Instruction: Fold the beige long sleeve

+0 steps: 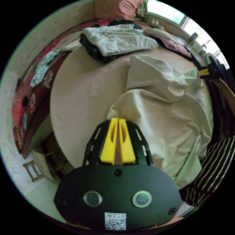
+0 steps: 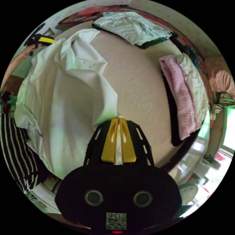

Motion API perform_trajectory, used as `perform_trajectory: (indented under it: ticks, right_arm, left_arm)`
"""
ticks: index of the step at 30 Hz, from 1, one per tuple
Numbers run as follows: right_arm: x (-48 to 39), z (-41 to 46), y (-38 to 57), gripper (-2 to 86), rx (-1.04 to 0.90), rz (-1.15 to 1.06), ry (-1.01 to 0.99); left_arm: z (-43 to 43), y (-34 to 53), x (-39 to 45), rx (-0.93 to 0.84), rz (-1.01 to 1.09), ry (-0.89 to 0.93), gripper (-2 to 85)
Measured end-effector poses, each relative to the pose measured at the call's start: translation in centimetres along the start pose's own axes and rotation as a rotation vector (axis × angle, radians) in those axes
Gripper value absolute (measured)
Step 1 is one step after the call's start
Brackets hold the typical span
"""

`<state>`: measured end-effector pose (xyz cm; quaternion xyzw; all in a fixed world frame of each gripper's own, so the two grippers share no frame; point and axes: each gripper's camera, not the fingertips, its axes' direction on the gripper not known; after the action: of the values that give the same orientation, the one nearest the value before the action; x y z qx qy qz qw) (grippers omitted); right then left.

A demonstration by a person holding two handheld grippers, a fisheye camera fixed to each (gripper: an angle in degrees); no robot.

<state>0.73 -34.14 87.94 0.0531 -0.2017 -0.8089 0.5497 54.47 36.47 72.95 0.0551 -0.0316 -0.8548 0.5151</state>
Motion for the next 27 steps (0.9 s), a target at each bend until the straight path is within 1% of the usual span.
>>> perform_trajectory:
  ticks: [1,2,3,4,6,8,9,10,11,12,13,14,16,17,18,19,21,24,26,27]
  right_arm:
    - [0.0,-0.2,-0.2,1.7,-0.017,0.002,0.04]
    - [0.3,-1.1,-0.1,1.4,-0.01,0.009,0.12]
    - [1.3,-2.5,0.3,1.2,0.031,0.054,0.194]
    - [1.9,-3.2,0.6,1.2,0.047,0.088,0.225]
    - [5.1,-4.9,2.1,1.4,0.103,0.23,0.255]
    - [6.8,-4.7,2.8,1.9,0.12,0.29,0.205]
    - [7.6,-3.8,2.8,2.8,0.098,0.318,0.165]
    - [7.9,-3.2,2.7,3.4,0.079,0.329,0.13]
    - [8.5,-1.7,2.1,4.8,-0.016,0.339,0.033]
    - [9.1,-0.6,1.6,6.4,-0.112,0.358,-0.027]
    - [9.2,-0.7,1.5,6.7,-0.112,0.366,-0.023]
    - [9.4,-1.8,1.3,7.3,-0.06,0.394,0.031]
    - [9.3,-4.0,0.5,8.5,0.037,0.404,0.091]
    - [8.7,-5.6,-0.8,8.9,0.137,0.372,0.078]
    - [7.4,-6.7,-2.9,9.2,0.211,0.291,0.024]
    - [6.7,-7.1,-4.2,9.4,0.233,0.239,-0.004]
    - [3.0,-7.8,-9.9,10.2,0.283,0.041,-0.089]
    - [-0.9,-6.8,-16.2,10.5,0.269,-0.133,-0.181]
    - [-2.2,-5.5,-19.2,9.6,0.211,-0.181,-0.193]
    - [-2.7,-4.7,-20.9,7.4,0.173,-0.201,-0.199]
  left_arm:
    - [-1.7,0.5,0.4,0.039,-0.003,-0.073,0.0]
    - [-2.8,0.9,0.5,0.069,-0.009,-0.105,-0.1]
    - [-5.0,1.8,0.4,0.132,-0.031,-0.172,-0.1]
    - [-7.2,3.1,0.1,0.206,-0.059,-0.226,-0.2]
    - [-9.6,5.0,-0.3,0.297,-0.103,-0.266,-0.2]
    - [-10.0,6.4,-0.4,0.355,-0.12,-0.245,-0.1]
    - [-8.8,6.6,-0.2,0.338,-0.07,-0.188,0.0]
    - [-6.2,6.1,-0.2,0.201,-0.028,-0.107,0.1]
    - [-4.9,6.0,-0.3,0.11,-0.036,-0.097,0.1]
    - [-3.0,6.5,-0.4,-0.013,-0.029,-0.143,0.4]
    - [-2.7,7.7,-1.0,-0.001,-0.058,-0.157,0.8]
    - [-3.0,8.5,-1.6,0.033,-0.094,-0.141,1.0]
    - [-5.1,10.9,-5.1,0.224,-0.293,-0.034,3.3]
    - [-5.6,11.0,-5.7,0.267,-0.312,-0.008,3.8]
    - [-6.3,10.1,-6.1,0.324,-0.306,0.028,4.7]
    - [-6.5,8.0,-5.7,0.331,-0.258,0.035,5.8]
    - [-6.1,4.0,-4.3,0.319,-0.16,0.069,6.7]
    - [-3.7,-1.2,-2.1,0.243,-0.046,0.108,7.8]
    - [-2.0,-3.1,-1.2,0.191,-0.008,0.132,8.7]
    - [-1.0,-4.0,-0.7,0.166,0.012,0.146,9.1]
